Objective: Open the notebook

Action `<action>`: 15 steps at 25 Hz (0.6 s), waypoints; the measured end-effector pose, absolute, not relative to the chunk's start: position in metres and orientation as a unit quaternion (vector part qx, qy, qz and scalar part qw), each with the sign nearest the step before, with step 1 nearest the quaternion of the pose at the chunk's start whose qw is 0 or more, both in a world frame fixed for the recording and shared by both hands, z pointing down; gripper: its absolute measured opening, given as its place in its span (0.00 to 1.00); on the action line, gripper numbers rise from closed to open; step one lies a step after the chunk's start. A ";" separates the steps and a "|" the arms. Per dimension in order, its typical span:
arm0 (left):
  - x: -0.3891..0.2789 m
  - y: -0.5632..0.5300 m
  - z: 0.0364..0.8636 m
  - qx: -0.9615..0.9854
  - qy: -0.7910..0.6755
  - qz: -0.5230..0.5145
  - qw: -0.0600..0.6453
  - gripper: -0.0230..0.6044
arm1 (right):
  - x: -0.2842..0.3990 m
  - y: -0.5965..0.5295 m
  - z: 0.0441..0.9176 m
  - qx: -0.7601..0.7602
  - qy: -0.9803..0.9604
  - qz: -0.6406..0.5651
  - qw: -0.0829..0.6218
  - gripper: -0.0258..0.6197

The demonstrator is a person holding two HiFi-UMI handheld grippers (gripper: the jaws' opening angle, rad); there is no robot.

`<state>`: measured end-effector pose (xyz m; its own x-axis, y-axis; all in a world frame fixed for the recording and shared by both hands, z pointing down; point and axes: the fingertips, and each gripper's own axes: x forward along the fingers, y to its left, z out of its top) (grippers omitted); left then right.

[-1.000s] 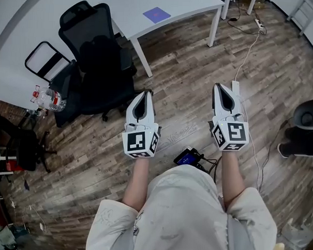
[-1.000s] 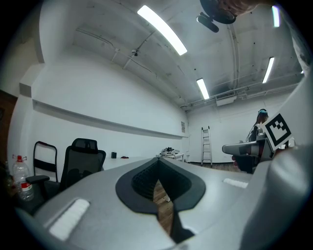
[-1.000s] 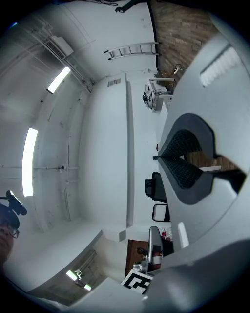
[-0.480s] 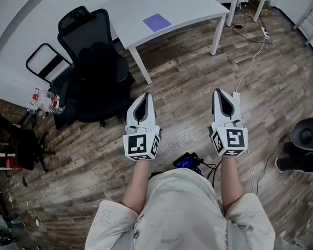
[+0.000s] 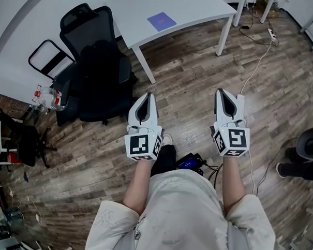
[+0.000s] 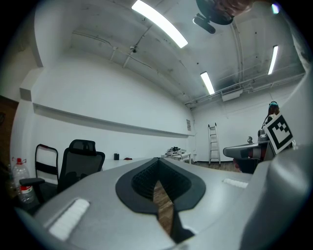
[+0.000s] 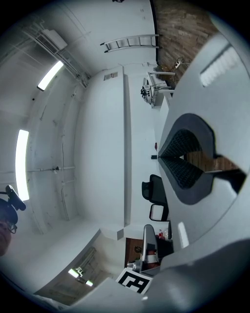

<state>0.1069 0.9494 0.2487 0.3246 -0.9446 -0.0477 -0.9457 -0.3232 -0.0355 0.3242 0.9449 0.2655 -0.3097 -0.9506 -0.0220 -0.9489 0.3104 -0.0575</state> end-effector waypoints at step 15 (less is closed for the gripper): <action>0.000 0.796 0.269 -0.810 0.585 0.018 0.036 0.06 | 0.207 0.785 0.284 -0.574 0.819 0.002 0.012 0.05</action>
<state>0.0003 0.7961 0.2689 0.3159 -0.9461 -0.0713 -0.9487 -0.3140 -0.0368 0.2069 0.7846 0.2842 -0.3409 -0.9398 -0.0223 -0.9399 0.3412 -0.0116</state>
